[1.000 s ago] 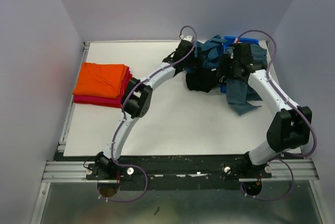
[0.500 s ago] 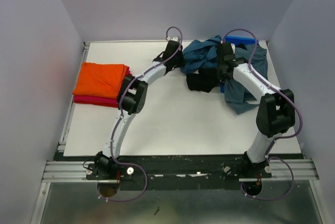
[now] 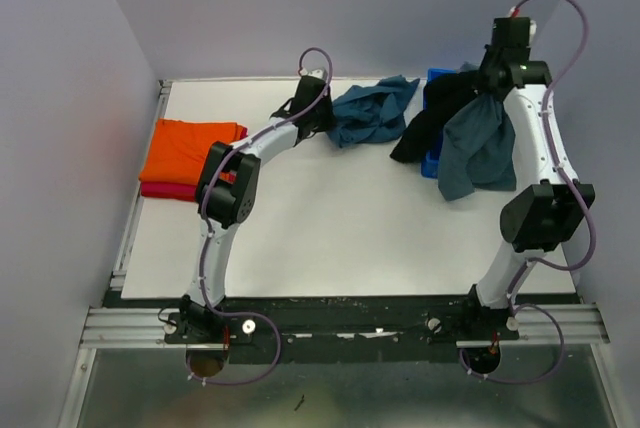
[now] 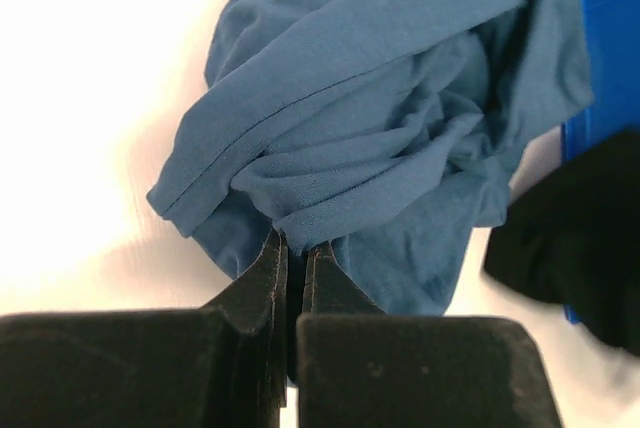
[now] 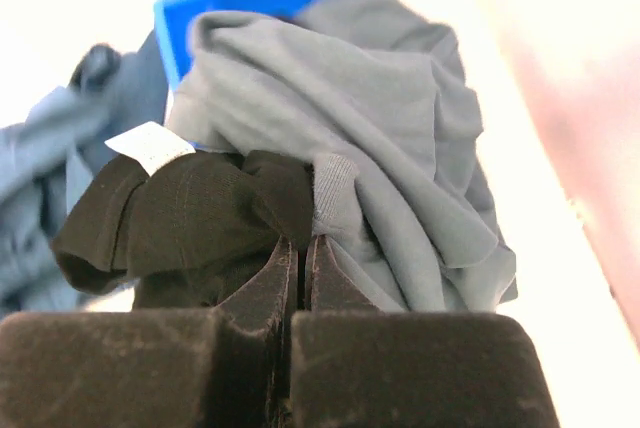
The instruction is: Fold and stack the t-shirts
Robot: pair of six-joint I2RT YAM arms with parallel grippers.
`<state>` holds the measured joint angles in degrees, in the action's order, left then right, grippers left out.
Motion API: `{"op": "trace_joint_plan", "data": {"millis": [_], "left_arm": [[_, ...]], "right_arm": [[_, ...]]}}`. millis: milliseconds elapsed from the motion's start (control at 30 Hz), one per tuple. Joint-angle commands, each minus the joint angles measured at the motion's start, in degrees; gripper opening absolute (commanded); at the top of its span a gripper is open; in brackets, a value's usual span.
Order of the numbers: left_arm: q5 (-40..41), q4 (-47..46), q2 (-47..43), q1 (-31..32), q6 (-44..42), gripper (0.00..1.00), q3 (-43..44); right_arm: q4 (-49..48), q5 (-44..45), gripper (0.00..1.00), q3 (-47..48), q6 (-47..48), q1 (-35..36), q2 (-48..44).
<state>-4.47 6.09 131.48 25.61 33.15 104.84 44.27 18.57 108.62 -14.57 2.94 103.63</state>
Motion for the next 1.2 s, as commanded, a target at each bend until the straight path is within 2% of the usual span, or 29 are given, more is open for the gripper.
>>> {"op": "trace_joint_plan", "data": {"millis": [0, 133, 300, 433, 533, 633, 800, 900, 1067, 1167], "left_arm": [[0.69, -0.55, -10.62, -0.03, -2.30, 0.00, -6.03], [0.34, 0.15, -17.29, -0.03, -2.21, 0.00, -10.96], [1.13, 4.71, -27.04, 0.06, -3.79, 0.00, -15.97], [-0.01, 6.91, -35.31, 0.32, -3.96, 0.00, -21.15], [2.88, 8.85, -41.46, 1.46, -4.40, 0.00, -24.32], [4.03, 8.51, -46.91, 3.13, -3.09, 0.00, -28.80], [6.40, 8.06, -53.42, 5.94, -0.89, 0.00, -35.74], [7.28, 8.41, -56.68, 7.26, -0.80, 0.00, -39.09], [8.68, 10.17, -60.11, 8.32, -1.42, 0.00, -41.46], [10.97, 10.96, -62.48, 9.02, -1.15, 0.00, -42.52]], "right_arm": [[5.73, -1.87, 0.01, 14.14, -1.69, -5.74, 5.51], [5.04, -2.66, 0.01, 14.70, -2.83, -6.63, 9.03], [-1.46, -3.36, 0.01, 2.58, -5.38, -6.63, 12.90], [-3.40, -4.94, 0.01, -1.82, -7.40, -6.63, 16.85], [-3.75, -5.38, 0.01, -2.36, -7.49, -6.63, 19.49], [-1.21, -7.13, 0.25, -0.52, -7.32, -6.72, 20.64], [-5.95, -9.25, 0.55, -9.55, -4.77, -6.11, 8.36], [-5.51, -7.94, 0.62, -14.38, -2.93, -3.65, 1.86], [-8.40, -6.61, 0.63, -23.96, -1.34, 3.20, -6.50], [-9.55, -7.57, 0.70, -27.22, -0.99, 7.51, -9.06]]}}
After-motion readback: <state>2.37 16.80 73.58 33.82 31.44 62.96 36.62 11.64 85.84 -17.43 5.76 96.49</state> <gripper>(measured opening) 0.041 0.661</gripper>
